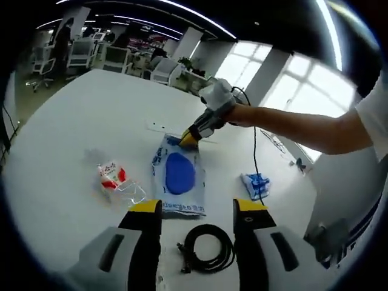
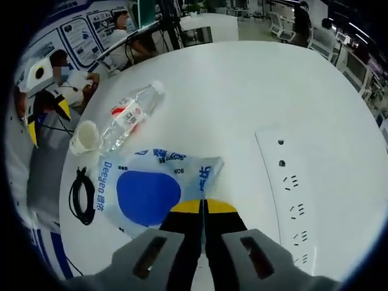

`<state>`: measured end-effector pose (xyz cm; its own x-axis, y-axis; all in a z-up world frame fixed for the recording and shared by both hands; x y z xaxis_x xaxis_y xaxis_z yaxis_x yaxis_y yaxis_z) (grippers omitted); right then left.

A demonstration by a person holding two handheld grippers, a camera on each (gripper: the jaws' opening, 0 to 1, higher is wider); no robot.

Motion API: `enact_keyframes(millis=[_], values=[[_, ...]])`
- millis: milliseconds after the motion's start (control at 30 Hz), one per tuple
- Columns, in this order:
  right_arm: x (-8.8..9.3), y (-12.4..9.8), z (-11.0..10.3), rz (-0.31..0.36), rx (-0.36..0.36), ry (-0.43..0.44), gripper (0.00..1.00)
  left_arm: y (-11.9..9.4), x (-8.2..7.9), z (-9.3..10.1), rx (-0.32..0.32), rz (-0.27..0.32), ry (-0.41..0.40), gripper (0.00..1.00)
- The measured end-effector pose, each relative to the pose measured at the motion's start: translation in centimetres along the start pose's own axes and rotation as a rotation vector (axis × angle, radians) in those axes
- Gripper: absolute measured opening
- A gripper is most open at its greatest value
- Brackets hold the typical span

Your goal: Arrange the tabletop items into an orderly group along one side of the table until the central work area is clear of visible clutter.

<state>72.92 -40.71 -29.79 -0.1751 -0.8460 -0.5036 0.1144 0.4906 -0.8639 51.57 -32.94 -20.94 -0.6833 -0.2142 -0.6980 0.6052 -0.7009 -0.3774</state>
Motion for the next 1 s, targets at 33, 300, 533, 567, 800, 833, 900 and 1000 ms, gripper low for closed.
enact_keyframes(millis=[33,300,533,567,800,833,900,1000], values=[[0.0,0.0,0.0,0.001,0.000,0.000,0.00,0.6,0.3,0.4,0.005,-0.005,-0.034,0.44],[0.6,-0.4,-0.2,0.019,0.005,0.012,0.00,4.0,1.6,0.4,-0.067,0.076,-0.325,0.45],[1.0,-0.5,-0.2,0.034,0.003,0.020,0.00,5.5,2.6,-0.4,-0.139,0.092,-0.418,0.52],[1.1,-0.5,-0.1,0.036,0.002,0.022,0.00,5.8,2.9,-0.4,-0.139,0.093,-0.431,0.53],[1.3,-0.3,-0.3,0.055,-0.002,0.042,0.00,7.2,3.6,-1.2,-0.190,0.104,-0.514,0.55],[1.3,-0.3,-0.4,0.056,-0.002,0.042,0.00,7.3,3.6,-1.3,-0.200,0.100,-0.504,0.56],[1.5,-0.3,-0.4,0.060,-0.005,0.036,0.00,7.6,3.5,-1.4,-0.203,0.106,-0.530,0.56],[1.4,-0.2,-0.3,0.071,-0.007,0.046,0.00,7.9,3.9,-1.7,-0.215,0.099,-0.539,0.56]])
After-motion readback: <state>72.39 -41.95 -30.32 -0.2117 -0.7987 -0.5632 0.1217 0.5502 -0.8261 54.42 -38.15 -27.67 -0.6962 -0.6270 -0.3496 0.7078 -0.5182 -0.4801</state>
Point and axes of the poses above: the point that each gripper's makers call its tool centre point, and the gripper's own axes: y roughly forward along the fingers, z roughly to its right, x roughly out of its underside, the point moved 2 cm from there along -y, roughly backward along the fingers, and after that the axes turned 12 degrees about x, right-handed, at the moved point
